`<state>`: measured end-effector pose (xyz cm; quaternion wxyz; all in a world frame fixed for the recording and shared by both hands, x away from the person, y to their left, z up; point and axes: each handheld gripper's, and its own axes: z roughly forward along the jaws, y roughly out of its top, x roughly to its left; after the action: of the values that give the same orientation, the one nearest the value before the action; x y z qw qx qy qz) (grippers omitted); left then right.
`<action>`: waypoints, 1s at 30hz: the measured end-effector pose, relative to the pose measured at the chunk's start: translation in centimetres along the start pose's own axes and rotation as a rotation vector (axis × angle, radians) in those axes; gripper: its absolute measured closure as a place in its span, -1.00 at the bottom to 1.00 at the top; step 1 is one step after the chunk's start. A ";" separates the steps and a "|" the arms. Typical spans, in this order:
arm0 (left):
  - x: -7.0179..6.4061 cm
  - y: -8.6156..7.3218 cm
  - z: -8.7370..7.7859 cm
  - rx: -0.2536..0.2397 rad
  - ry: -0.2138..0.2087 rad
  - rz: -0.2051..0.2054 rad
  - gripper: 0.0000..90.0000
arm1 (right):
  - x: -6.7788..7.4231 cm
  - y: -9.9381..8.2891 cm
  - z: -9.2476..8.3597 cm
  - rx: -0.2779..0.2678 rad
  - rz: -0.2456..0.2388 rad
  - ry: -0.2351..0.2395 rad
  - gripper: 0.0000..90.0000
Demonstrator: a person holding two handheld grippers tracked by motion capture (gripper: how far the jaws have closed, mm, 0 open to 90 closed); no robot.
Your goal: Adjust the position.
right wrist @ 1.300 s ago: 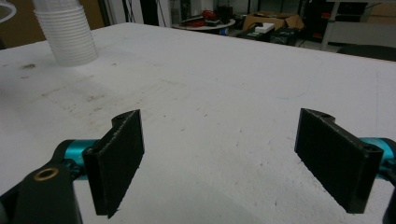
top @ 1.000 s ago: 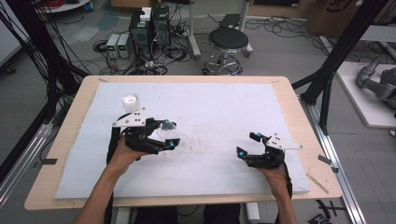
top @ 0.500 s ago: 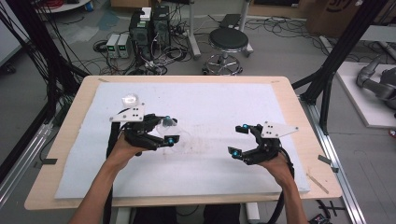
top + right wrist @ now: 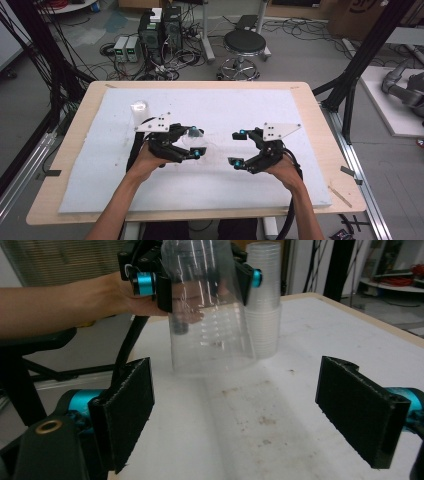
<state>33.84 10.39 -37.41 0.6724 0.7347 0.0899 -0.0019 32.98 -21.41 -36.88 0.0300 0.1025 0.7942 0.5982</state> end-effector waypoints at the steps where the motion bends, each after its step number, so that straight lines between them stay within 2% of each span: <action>1: -0.1 0.0 0.3 -0.001 -0.006 0.000 -0.18 | 0.0 0.1 0.4 -0.002 0.001 0.011 -0.65; 8: -0.5 0.1 1.3 0.004 -0.028 0.007 -0.18 | 0.1 0.5 3.1 0.006 -0.001 0.074 -0.65; 13: -0.6 0.2 1.4 0.003 -0.031 0.009 -0.18 | 0.1 0.6 4.5 0.010 -0.016 0.095 -0.65; 17: -0.7 0.2 1.4 0.007 -0.033 0.011 -0.18 | 0.3 0.6 5.2 0.025 -0.016 0.108 -0.65; 23: -0.7 0.3 1.3 0.000 -0.036 0.011 -0.18 | 0.5 0.6 5.8 0.032 -0.041 0.121 -0.65; 30: -0.8 0.3 1.3 0.000 -0.043 0.009 -0.18 | 0.7 0.7 5.9 0.037 -0.071 0.125 -0.38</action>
<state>33.26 8.94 -37.16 0.6743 0.7348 0.0722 -0.0148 33.37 -15.48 -37.83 -0.0005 0.0374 0.8086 0.5872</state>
